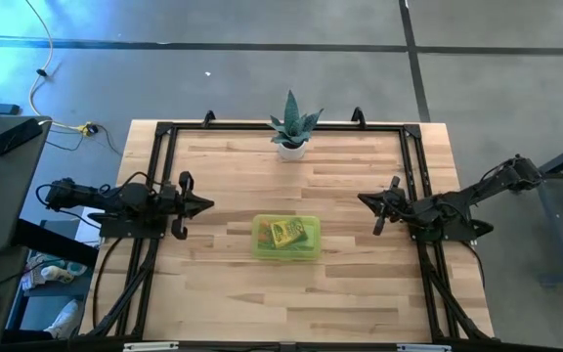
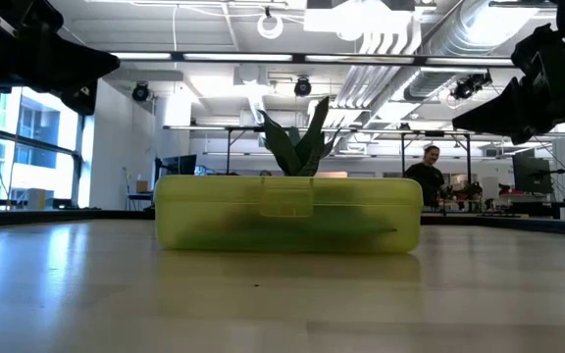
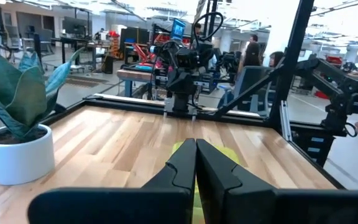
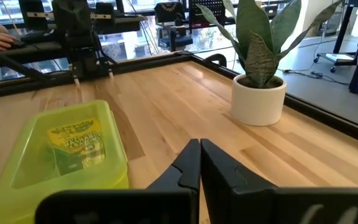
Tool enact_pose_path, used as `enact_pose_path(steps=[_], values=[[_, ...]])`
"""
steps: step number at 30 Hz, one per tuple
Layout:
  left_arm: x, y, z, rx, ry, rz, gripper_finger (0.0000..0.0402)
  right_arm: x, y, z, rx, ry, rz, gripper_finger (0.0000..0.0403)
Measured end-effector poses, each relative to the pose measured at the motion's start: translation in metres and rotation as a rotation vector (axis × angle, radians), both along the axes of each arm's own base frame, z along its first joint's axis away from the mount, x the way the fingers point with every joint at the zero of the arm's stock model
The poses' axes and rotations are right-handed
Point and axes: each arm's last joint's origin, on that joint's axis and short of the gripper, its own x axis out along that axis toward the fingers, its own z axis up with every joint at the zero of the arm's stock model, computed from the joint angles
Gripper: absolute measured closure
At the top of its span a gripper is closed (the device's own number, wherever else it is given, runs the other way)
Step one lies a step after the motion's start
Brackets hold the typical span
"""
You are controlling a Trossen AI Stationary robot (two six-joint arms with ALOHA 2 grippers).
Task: Pack school essentials
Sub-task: Return to Home Position
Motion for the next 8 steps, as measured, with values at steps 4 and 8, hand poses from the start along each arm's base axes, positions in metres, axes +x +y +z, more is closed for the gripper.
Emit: enact_pose_path(steps=[4, 8], values=[[0.0, 0.0, 0.0, 0.007, 0.001, 0.001, 0.0399, -0.0002, -0.0001, -0.0011, -0.005, 0.012, 0.0, 0.0402], [0.0, 0.0, 0.0, 0.007, 0.001, 0.001, 0.0399, -0.0006, -0.0002, -0.0033, -0.014, 0.035, 0.0, 0.0402]])
